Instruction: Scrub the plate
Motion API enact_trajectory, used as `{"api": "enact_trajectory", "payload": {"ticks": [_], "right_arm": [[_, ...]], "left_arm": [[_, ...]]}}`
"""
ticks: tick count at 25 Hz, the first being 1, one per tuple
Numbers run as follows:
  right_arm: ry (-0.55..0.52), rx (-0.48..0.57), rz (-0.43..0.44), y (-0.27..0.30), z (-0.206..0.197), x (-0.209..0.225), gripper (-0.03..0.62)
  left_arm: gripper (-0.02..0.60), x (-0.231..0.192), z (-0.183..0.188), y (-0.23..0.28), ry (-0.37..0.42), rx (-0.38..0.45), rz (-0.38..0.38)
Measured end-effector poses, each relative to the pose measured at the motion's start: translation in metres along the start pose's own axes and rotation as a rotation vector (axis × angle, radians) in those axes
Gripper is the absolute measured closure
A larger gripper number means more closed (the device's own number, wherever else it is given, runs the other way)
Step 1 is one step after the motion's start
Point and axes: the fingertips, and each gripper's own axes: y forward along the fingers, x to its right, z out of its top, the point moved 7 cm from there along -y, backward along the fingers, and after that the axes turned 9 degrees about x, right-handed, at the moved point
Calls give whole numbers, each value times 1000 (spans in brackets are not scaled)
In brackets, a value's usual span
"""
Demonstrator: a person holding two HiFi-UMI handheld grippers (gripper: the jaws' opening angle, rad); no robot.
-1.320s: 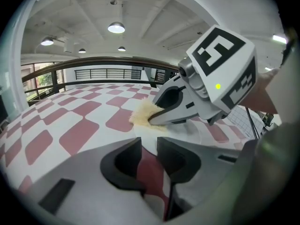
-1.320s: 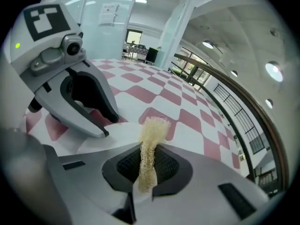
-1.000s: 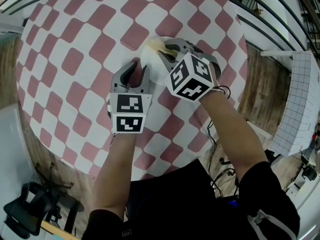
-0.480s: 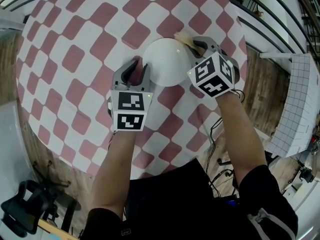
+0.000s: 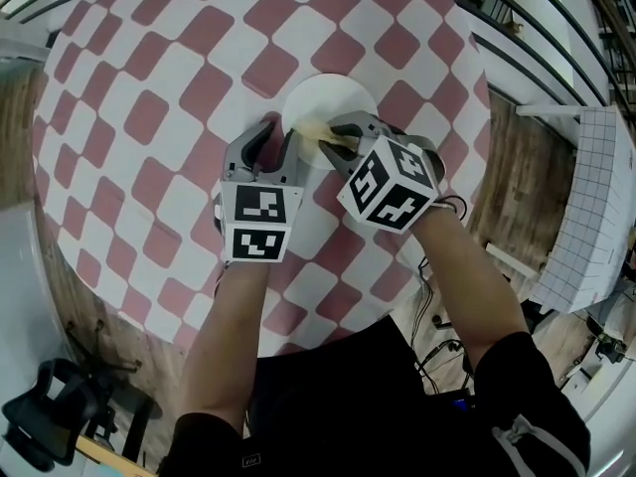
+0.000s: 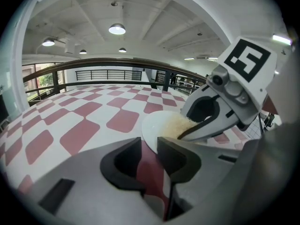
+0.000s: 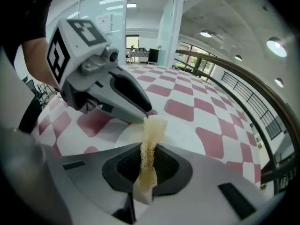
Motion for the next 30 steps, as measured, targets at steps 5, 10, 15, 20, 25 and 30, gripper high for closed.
{"api": "enact_trajectory", "payload": {"ticks": [5, 10, 15, 20, 25, 30], "right_arm": [[-2, -22, -71, 0, -11, 24, 549], [2, -59, -154, -11, -27, 50, 549], [-30, -95, -266, -21, -31, 69, 549], [22, -79, -410, -44, -40, 77, 549], [36, 41, -53, -24, -10, 2, 549], [11, -29, -39, -16, -22, -8, 549]], "left_arm": [[471, 0, 1, 1, 6, -2, 2], [471, 1, 0, 0, 13, 3, 2], [471, 1, 0, 0, 21, 8, 4], [471, 1, -1, 0, 12, 5, 4], [471, 1, -1, 0, 27, 13, 11], [471, 1, -1, 0, 25, 13, 3]]}}
